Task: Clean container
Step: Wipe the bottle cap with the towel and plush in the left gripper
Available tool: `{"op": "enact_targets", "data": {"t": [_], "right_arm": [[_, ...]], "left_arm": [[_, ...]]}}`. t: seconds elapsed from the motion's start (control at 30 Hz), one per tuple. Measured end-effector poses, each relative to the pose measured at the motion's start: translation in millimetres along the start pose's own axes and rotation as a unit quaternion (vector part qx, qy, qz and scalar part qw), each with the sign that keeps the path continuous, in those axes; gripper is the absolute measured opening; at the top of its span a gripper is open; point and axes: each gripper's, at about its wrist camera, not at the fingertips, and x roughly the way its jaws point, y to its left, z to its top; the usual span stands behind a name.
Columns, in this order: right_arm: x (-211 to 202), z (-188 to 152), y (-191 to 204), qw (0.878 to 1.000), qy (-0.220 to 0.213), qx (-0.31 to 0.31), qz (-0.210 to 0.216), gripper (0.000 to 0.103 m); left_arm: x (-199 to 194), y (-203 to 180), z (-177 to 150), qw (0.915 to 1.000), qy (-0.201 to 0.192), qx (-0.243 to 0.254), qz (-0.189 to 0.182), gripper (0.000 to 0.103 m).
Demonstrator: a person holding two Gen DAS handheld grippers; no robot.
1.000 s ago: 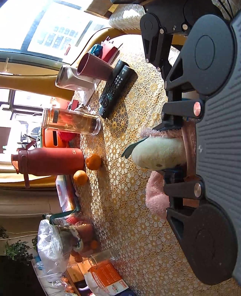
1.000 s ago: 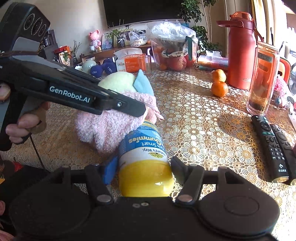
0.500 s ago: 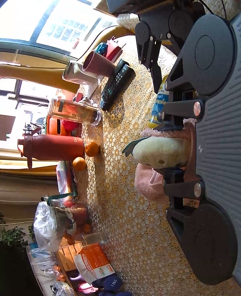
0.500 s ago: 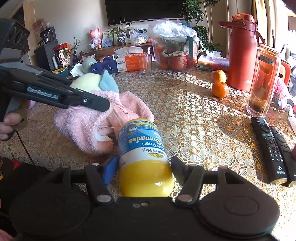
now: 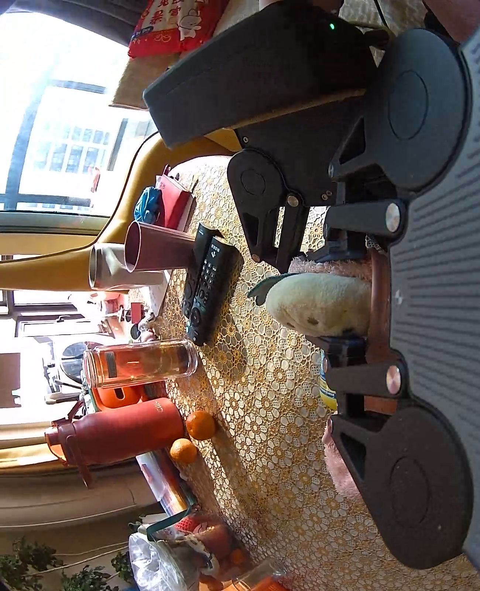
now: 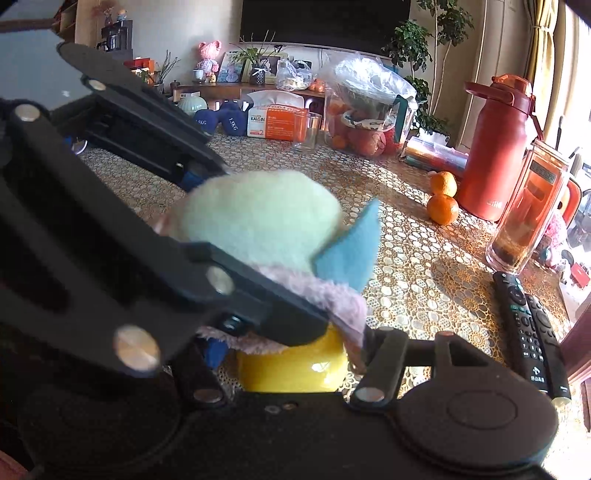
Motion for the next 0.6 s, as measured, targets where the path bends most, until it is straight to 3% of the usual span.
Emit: {"op": "enact_targets", "data": {"t": [0.23,0.6], "right_arm": [[0,-2,-3,1.000,-0.008,0.013,0.002,0.063],[-1,-24,-25,0.993,-0.010,0.116,0.032,0.067]], "left_arm": [[7,21,-1,0.9996,0.004,-0.026,0.005,0.035],[4,64,-7,0.9942,-0.006,-0.100,0.039,0.036]]}}
